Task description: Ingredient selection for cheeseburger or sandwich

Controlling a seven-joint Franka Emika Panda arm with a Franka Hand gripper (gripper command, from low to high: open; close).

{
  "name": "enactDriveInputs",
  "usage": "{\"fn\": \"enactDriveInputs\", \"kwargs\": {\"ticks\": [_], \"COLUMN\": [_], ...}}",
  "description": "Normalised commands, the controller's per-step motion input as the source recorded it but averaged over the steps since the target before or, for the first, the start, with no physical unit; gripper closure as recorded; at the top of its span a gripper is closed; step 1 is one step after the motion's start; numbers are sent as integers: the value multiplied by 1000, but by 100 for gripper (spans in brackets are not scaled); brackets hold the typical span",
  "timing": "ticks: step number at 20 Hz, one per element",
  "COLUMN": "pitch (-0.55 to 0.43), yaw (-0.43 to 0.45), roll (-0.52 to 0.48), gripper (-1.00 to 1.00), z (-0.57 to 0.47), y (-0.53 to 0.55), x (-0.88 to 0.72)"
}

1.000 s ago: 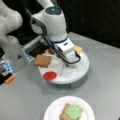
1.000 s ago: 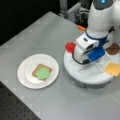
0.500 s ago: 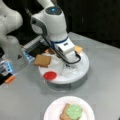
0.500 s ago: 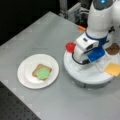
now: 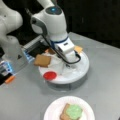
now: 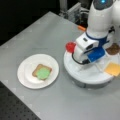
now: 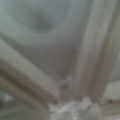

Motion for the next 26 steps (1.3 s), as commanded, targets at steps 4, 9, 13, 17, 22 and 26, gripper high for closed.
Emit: {"fn": "enactDriveInputs", "kwargs": {"ticks": [4, 9, 13, 17, 22, 26], "pitch": [68, 85, 113, 119, 116, 140], "yaw": [-97, -78, -81, -78, -83, -181], "roll": [72, 66, 57, 60, 78, 107], "gripper": [-100, -100, -100, -100, -100, -100], "z": [143, 146, 182, 195, 178, 228], "y": [180, 165, 165, 147, 68, 13], "x": [75, 67, 37, 34, 51, 21]}}
